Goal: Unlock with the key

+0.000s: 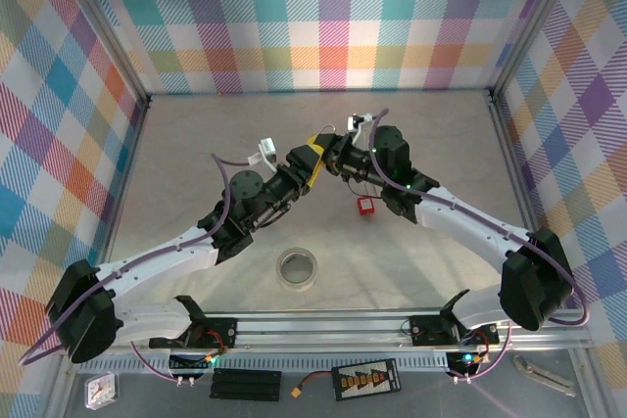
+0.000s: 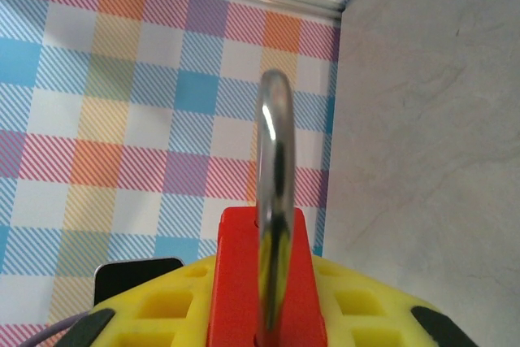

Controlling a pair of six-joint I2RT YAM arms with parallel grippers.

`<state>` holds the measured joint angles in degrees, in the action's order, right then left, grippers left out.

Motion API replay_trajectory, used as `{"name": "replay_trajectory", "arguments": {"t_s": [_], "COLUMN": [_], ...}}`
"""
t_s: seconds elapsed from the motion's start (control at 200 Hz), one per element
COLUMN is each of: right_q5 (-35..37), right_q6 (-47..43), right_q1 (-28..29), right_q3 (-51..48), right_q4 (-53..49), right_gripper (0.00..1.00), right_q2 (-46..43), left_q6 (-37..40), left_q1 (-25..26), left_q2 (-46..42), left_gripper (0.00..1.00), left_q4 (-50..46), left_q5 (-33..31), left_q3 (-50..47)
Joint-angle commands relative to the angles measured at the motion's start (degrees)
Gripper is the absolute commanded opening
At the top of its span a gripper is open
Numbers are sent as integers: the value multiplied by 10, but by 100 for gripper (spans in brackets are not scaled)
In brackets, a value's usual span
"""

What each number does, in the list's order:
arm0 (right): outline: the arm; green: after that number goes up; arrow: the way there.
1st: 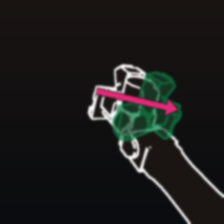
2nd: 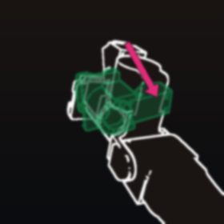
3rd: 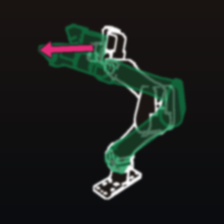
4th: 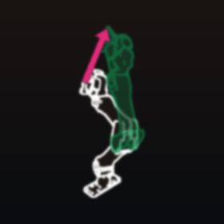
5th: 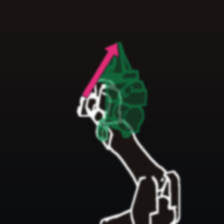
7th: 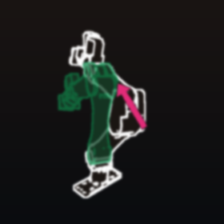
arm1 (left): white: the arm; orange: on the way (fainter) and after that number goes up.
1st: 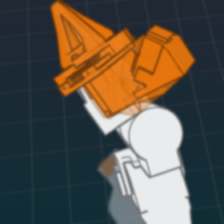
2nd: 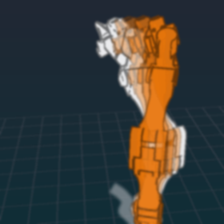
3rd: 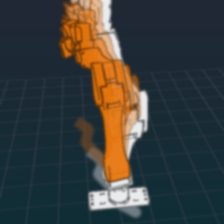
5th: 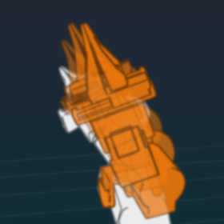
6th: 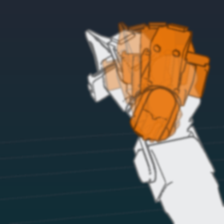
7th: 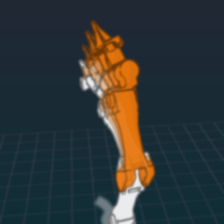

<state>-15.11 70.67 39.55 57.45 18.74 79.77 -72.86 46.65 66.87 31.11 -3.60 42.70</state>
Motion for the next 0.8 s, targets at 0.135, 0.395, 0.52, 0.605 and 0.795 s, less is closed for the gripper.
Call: {"name": "replay_trajectory", "arguments": {"t_s": [0.135,0.395,0.52,0.605,0.795], "right_q5": [-70,-45,-35,-36,-27], "right_q6": [-4,-6,-5,-5,-1], "right_q1": [25,9,-5,-9,-22], "right_q3": [-19,-34,-37,-32,-37], "right_q4": [-42,-60,-60,-63,-58], "right_gripper": [0,0,0,0,0], "right_q2": [-6,-20,-23,-22,-25], "left_q6": [10,3,3,-3,-23], "left_q1": [-20,-47,-50,-51,-50], "left_q2": [-49,-93,-99,-93,-95], "left_gripper": [60,61,61,61,61], "left_q4": [28,37,30,36,70], "left_q5": [26,27,31,33,39], "left_q3": [-23,-64,-66,-72,-102]}}
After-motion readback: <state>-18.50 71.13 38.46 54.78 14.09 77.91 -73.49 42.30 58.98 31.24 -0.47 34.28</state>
